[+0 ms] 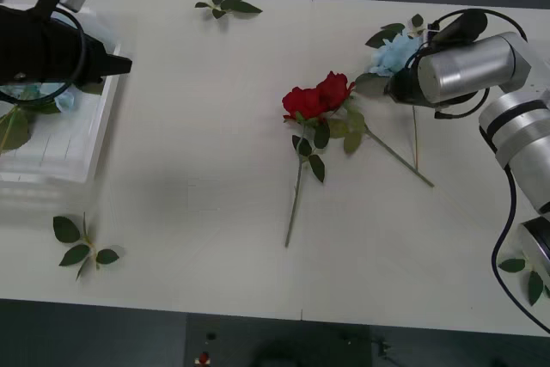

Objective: Put the red flowers into the right box and the blue flowers into the left box

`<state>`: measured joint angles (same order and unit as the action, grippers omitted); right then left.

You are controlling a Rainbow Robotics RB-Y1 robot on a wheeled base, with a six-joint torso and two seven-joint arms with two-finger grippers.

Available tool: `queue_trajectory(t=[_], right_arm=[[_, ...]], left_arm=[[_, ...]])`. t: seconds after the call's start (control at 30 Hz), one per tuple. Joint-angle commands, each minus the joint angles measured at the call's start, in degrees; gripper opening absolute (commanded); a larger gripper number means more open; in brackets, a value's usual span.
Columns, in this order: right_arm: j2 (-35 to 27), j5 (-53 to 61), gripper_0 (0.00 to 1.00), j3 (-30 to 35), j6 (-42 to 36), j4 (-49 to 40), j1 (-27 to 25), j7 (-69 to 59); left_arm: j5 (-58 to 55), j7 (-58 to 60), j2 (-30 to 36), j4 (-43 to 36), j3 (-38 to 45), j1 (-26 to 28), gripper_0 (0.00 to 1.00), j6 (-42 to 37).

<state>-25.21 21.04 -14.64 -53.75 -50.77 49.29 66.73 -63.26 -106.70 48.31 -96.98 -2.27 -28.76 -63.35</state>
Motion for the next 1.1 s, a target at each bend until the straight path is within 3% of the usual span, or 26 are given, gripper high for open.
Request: queue_trajectory(t=[0.03,0.47,0.53,0.63,0.7,0.97,1.03,1.07,1.1], right_arm=[[1.3,-1.0,1.00,0.1,2.2,3.6,3.7,-0.9],[3.4,-5.0,0.98,0.0,5.1,8.9,4.8,-0.9],[3.6,-5.0,0.82,0.1,5.1,9.1,4.7,-0.9],[3.8,-5.0,0.50,0.0,5.1,9.3,4.8,-0.8],[3.8,-4.9,0.37,0.0,5.1,9.3,4.7,-0.9],[3.8,-5.0,0.29,0.0,5.1,9.5,4.7,-0.9],[3.8,-5.0,0.21,0.0,5.3,10.3,4.8,-0.8],[3.8,-5.0,0.05,0.0,5.9,10.9,4.8,-0.7],[3.8,-4.9,0.00,-0.1,6.2,11.0,4.7,-0.7]], left_arm=[[0.6,-2.1,-4.5,2.2,-1.9,-3.5,0.77,0.3],[8.9,-2.9,-14.4,2.9,-9.3,-3.7,0.77,0.5],[9.6,-2.9,-14.9,2.9,-10.8,-3.6,0.77,1.1],[9.3,-3.0,-15.2,2.9,-12.5,-2.7,0.77,2.4],[8.8,-3.2,-15.3,2.9,-13.2,-1.9,0.77,3.3],[4.6,-5.6,-15.1,2.9,-14.9,1.5,0.77,7.5],[3.8,-8.4,-14.9,2.9,-14.9,2.0,0.77,8.6],[2.8,-10.1,-14.7,2.9,-14.9,2.2,0.77,9.2],[2.4,-10.6,-14.7,2.9,-14.9,2.3,0.77,9.4]])
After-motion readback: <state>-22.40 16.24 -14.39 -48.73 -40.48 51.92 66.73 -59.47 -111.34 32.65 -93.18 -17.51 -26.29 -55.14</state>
